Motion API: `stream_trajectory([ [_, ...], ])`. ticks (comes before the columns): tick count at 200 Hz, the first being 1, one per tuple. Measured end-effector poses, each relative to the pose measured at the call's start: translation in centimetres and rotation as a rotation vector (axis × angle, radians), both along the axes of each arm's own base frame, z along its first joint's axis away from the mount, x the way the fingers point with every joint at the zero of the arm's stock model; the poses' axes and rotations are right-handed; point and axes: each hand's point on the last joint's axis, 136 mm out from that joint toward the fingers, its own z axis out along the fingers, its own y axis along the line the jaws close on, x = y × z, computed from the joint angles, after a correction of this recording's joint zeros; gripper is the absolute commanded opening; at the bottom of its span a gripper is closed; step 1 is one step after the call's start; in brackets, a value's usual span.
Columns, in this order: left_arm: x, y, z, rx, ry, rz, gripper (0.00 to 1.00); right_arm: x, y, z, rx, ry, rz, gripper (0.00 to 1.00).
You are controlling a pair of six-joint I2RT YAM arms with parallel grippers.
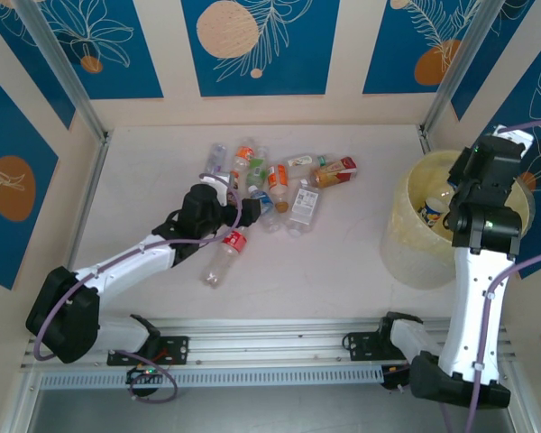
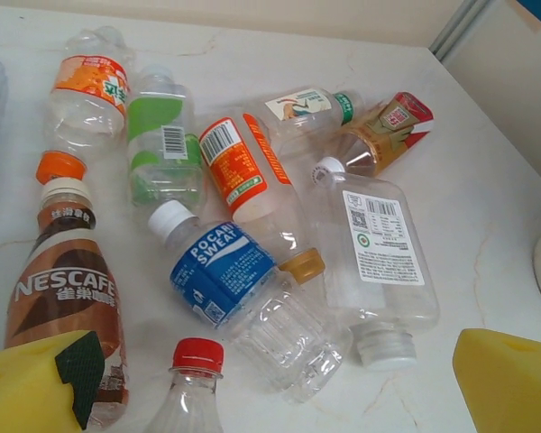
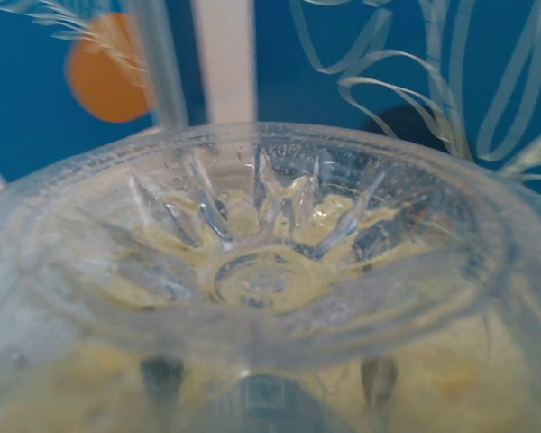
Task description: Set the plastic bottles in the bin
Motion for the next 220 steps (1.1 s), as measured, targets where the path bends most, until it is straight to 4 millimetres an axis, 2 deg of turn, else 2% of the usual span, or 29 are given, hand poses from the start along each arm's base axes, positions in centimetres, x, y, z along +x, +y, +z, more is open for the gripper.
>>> stream_trajectory([
  [30, 0.3, 0.4, 0.0, -0.005, -0.007, 0.030, 1.00, -1.4, -3.5, -3.3, -0.012, 0.097, -0.144, 0.48],
  [54, 0.3, 0.3, 0.2, -0.014, -0.010, 0.032, 1.00, -2.1, -5.2, -5.7, -0.034, 0.167, -0.210, 0.51],
  [74, 0.4, 0.3, 0.1, -0.014, -0.007, 0.033, 1.00, -2.4, -6.2, -6.8, -0.046, 0.191, -0.247, 0.51],
  [135, 0.4, 0.3, 0.1, -0.030, 0.000, 0.041, 1.00, -1.9, -7.9, -8.0, -0.094, 0.205, -0.312, 0.58],
  [164, 0.4, 0.3, 0.1, -0.040, 0.006, 0.046, 1.00, -1.7, -8.3, -8.9, -0.093, 0.231, -0.323, 0.67],
  [220, 0.5, 0.2, -0.2, -0.044, 0.019, 0.051, 1.00, -1.8, -8.8, -9.4, -0.101, 0.256, -0.363, 0.82],
])
